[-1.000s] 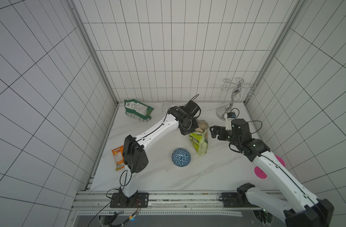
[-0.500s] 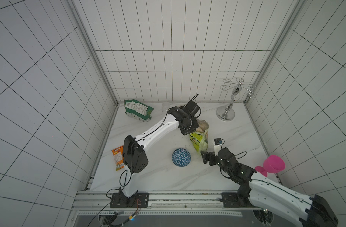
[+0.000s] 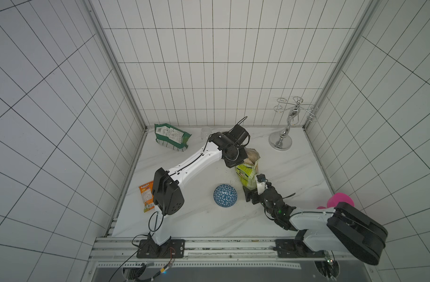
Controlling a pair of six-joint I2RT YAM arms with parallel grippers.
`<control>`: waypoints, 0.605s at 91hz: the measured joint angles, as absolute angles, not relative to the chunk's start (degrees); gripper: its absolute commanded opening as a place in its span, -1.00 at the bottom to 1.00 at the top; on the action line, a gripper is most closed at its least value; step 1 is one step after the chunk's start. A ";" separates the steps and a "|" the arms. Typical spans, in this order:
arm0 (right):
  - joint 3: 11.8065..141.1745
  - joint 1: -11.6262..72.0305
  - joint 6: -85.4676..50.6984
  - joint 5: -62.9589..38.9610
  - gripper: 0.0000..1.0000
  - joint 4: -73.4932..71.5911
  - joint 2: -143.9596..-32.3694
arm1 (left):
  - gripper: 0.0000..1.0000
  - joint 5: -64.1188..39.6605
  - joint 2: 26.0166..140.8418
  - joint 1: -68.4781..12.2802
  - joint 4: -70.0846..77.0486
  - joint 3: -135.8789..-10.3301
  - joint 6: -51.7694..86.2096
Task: Pour the oats into the breakfast bowl
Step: Pick up the oats bag from the center of the board.
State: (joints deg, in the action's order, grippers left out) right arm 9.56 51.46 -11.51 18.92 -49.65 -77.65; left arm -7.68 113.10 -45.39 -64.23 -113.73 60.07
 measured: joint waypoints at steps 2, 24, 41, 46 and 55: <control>9.56 51.46 -11.25 19.18 0.98 -51.51 -79.15 | -1.00 -7.57 113.08 -45.39 -64.25 -113.73 60.12; 9.39 51.44 -8.54 21.58 0.98 -70.43 -93.03 | -1.00 -7.05 112.86 -45.32 -64.25 -113.73 60.58; 10.31 50.85 -7.42 23.51 0.98 -77.91 -99.94 | -1.00 -6.85 112.84 -45.32 -64.27 -113.71 61.04; 10.76 50.30 -7.49 23.46 0.99 -78.50 -100.53 | -1.00 -6.85 112.84 -45.32 -64.23 -113.65 61.19; 11.42 48.03 -7.70 21.91 0.97 -79.40 -100.99 | -1.00 -6.96 112.81 -45.32 -64.14 -113.49 61.69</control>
State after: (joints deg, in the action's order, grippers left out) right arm 11.42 48.03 -7.70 21.91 -79.40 -100.99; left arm -6.96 112.81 -45.32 -64.14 -113.49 61.69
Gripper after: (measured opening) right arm 0.997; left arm 0.049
